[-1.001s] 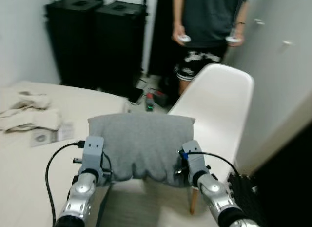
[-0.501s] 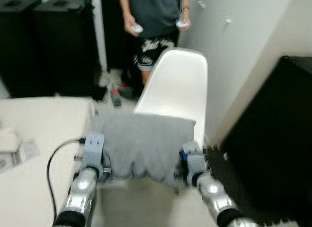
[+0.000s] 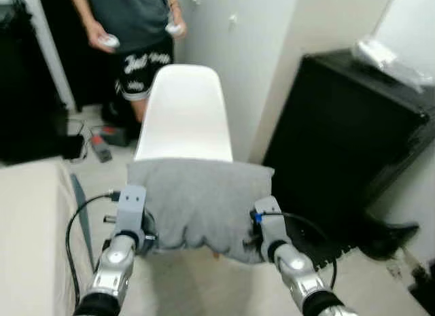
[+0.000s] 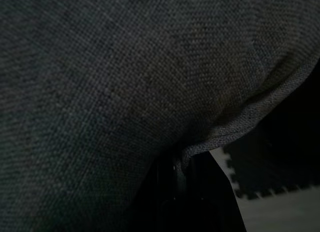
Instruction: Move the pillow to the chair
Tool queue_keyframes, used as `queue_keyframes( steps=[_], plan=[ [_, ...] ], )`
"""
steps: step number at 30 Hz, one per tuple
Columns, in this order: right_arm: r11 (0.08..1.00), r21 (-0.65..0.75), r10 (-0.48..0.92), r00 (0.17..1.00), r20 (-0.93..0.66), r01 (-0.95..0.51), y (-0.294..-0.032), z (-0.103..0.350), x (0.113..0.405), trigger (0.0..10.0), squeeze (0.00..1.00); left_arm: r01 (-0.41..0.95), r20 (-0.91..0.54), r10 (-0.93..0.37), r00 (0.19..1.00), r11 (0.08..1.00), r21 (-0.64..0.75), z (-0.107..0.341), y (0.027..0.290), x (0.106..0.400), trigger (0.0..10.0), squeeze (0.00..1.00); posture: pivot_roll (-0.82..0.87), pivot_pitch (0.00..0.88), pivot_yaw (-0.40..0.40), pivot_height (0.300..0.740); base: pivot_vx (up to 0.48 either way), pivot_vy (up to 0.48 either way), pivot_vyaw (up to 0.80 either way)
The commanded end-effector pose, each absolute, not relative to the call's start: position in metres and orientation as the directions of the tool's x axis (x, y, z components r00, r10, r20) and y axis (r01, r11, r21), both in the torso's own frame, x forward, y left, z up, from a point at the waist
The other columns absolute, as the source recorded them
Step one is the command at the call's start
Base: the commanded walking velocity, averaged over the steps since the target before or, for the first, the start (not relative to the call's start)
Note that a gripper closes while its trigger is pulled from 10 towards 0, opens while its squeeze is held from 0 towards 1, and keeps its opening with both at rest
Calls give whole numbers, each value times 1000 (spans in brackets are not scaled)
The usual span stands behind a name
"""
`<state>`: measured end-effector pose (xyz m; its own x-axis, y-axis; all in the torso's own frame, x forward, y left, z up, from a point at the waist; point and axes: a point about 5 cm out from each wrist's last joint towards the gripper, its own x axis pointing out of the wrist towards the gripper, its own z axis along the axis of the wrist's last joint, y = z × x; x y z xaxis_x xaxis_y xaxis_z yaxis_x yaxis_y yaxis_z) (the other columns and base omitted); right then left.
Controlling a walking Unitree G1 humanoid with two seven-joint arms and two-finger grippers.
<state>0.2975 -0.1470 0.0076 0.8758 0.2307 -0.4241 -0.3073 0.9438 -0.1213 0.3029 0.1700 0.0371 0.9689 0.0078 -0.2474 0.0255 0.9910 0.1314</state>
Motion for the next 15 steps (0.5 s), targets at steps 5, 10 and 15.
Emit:
queue_keyframes(
  steps=[5,10,15],
  plan=[
    [946,-122,231,890,-393,-300,-145,16,305,10000,0,79,-226,-50,973,989,122,40,156,304,10000,0,-39,37,-47,716,0,0,-611],
    [947,-122,229,892,-389,-296,-146,17,306,10000,0,74,-229,-46,972,990,118,39,157,302,10000,0,-36,36,-51,716,0,0,0],
    [943,-123,242,889,-389,-311,-144,17,307,10000,0,59,-224,-35,974,993,104,39,157,302,10000,0,-34,35,-53,716,0,0,0]
  ],
)
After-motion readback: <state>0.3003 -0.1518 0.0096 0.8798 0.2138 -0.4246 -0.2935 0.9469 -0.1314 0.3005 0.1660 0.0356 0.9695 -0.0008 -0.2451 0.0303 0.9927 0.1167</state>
